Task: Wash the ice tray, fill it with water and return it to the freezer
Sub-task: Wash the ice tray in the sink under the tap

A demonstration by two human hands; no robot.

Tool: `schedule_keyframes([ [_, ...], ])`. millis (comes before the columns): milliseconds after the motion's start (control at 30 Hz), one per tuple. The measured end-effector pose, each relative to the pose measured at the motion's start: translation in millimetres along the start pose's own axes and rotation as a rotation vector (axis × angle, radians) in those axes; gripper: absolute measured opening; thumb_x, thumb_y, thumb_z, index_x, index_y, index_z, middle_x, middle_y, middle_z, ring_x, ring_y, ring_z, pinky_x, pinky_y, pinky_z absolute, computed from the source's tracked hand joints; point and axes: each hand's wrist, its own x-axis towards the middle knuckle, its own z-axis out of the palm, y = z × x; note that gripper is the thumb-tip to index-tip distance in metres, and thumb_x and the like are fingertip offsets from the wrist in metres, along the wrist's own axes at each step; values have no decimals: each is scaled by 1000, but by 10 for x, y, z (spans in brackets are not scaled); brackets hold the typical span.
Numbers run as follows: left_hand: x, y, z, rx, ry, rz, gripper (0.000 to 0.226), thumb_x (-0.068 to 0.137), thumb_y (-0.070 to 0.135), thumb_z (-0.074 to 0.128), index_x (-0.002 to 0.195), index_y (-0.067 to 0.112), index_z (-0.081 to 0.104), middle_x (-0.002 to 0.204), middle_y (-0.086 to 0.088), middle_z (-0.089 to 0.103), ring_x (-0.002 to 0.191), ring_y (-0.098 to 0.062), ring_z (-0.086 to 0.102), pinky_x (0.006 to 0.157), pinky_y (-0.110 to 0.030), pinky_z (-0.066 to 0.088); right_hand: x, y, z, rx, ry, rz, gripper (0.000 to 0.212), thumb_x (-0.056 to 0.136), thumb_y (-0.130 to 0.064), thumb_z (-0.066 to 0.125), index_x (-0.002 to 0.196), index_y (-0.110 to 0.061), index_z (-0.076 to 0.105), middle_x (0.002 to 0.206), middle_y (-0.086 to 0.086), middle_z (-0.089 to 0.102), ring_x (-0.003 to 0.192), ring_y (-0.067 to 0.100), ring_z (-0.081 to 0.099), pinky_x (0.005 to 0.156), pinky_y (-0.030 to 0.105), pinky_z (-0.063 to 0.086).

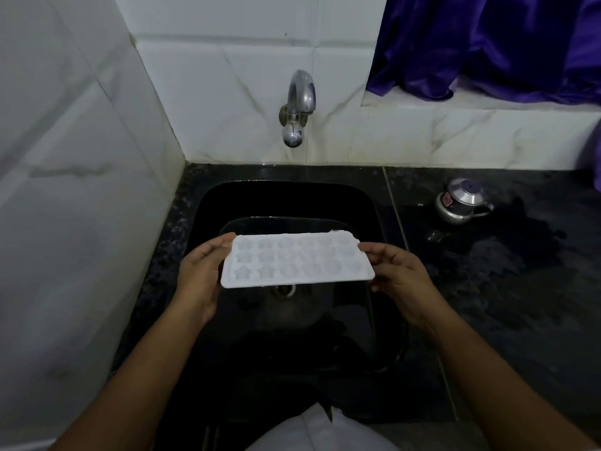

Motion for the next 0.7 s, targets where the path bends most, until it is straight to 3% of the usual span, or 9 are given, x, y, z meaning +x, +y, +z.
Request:
schedule_keyframes([
  [133,180,69,12,21,-1,-43,20,101,9,62,115,10,77,109,-11,80,93,-26,75,68,-33,60,196,-35,-50,-13,-35,-71,35,94,6,62,121,-12,72,110,11,78,89,23,72,70,27,57],
  [200,272,63,9,59,-22,-56,23,102,7,59,117,8,76,105,-15,80,80,-26,68,62,-30,52,298,-63,-60,-29,-20,-109,29,96,2,64,118,-13,73,102,11,79,80,19,70,70,27,58],
  [267,341,37,15,128,-49,-29,26,101,3,56,116,9,76,83,-9,76,60,-14,55,50,-22,43,410,-94,-65,-48,23,-140,21,98,-4,65,116,-10,74,90,9,78,71,16,67,67,28,57],
  [367,411,7,28,280,-71,83,22,104,4,55,105,9,76,61,6,63,54,-10,46,45,-19,39,575,-142,-58,-127,73,-179,14,101,-10,64,103,-4,76,73,6,71,63,16,63,60,27,55],
  [533,471,85,68,445,-71,278,27,106,20,60,85,8,72,56,10,57,49,-3,46,47,-15,40,786,-249,4,-220,113,-236,31,103,-21,64,83,2,71,70,14,69,53,14,57,50,24,48],
  [700,573,171,100,504,-64,345,35,106,27,62,79,7,71,58,1,56,50,-8,45,49,-23,37,975,-390,16,-266,153,-227,37,103,-24,63,72,-3,65,55,-2,59,44,10,51,45,22,44],
])
